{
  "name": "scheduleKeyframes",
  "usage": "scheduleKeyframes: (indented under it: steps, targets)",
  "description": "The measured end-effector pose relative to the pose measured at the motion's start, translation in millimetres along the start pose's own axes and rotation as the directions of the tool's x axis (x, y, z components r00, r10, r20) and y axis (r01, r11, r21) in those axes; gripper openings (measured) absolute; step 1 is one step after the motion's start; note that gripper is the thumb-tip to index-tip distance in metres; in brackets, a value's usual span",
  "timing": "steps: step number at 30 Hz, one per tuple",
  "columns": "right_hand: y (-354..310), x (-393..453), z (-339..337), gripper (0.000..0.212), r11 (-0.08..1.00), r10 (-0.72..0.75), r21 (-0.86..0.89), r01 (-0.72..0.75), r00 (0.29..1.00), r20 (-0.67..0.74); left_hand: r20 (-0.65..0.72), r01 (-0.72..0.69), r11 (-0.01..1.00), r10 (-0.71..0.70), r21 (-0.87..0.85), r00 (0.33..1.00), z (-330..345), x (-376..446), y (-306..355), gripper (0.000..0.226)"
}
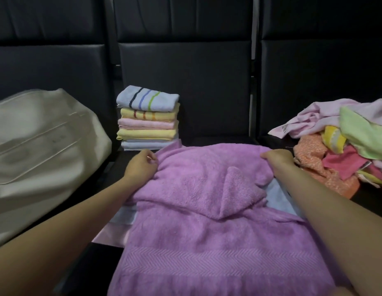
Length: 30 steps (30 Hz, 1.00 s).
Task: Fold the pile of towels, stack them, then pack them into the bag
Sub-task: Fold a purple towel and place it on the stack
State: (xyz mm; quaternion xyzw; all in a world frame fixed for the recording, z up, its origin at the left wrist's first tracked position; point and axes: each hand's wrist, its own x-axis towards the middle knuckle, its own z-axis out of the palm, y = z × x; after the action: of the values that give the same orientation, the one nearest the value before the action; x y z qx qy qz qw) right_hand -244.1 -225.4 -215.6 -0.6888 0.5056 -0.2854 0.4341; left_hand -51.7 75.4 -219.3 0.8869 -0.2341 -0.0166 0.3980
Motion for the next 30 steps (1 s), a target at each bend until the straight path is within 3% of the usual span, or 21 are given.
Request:
scheduleKeyframes:
  steps: [2, 5, 8, 10, 14, 17, 22, 26, 28, 30]
  targets:
    - [1.3, -4.8, -3.3, 0.026, 0.989, -0.059, -0.137, 0.057, 0.998, -0.013, 0.063, -0.083, 0.987, 0.075, 0.136, 0.995, 0.1, -4.1, 1.7, 0.019]
    - [1.3, -13.9, -7.9, 0.044, 0.965, -0.115, -0.239, 0.107, 0.993, -0.021, -0.020, -0.074, 0.977, 0.079, 0.200, 0.997, -3.4, -8.0, 2.7, 0.032]
    - [-5.8, -28.1, -14.2, 0.053, 0.922, -0.196, -0.345, 0.176, 0.980, -0.026, -0.105, -0.079, 0.994, 0.086, 0.071, 0.991, -17.8, -18.9, 12.2, 0.036]
    - [-14.3, -41.4, -18.7, 0.049, 0.894, -0.330, -0.331, 0.302, 0.944, -0.028, -0.146, -0.186, 0.981, 0.177, -0.047, 0.973, -25.9, -29.9, 25.5, 0.029]
    - [-34.5, -87.8, -26.3, 0.023, 0.830, -0.538, -0.126, 0.544, 0.839, 0.077, -0.167, -0.452, 0.892, 0.441, -0.032, 0.882, -37.3, -72.4, 61.1, 0.010]
    - [-43.5, -132.8, -30.5, 0.007, 0.789, -0.604, 0.002, 0.614, 0.775, 0.189, -0.006, -0.573, 0.819, 0.573, -0.007, 0.819, -43.8, -111.7, 73.8, 0.022]
    - [-34.1, -199.8, -52.1, 0.025, 0.700, -0.652, 0.072, 0.711, 0.594, 0.471, 0.365, -0.714, 0.692, 0.641, 0.104, 0.675, -41.9, -164.2, 66.9, 0.053]
    - [-12.5, -227.6, -65.5, 0.016, 0.644, -0.442, -0.025, 0.764, 0.399, 0.803, 0.618, -0.822, 0.525, 0.577, 0.221, 0.535, -37.1, -182.3, 37.5, 0.056]
    - [1.6, -233.4, -69.6, 0.019, 0.521, -0.344, -0.093, 0.848, 0.308, 0.887, 0.626, -0.866, 0.483, 0.639, 0.126, 0.447, -33.9, -183.5, 23.7, 0.049]
    - [11.9, -236.0, -70.9, 0.022, 0.328, -0.396, -0.097, 0.940, 0.230, 0.889, 0.589, -0.869, 0.494, 0.698, 0.017, 0.408, -32.8, -186.5, 18.2, 0.031]
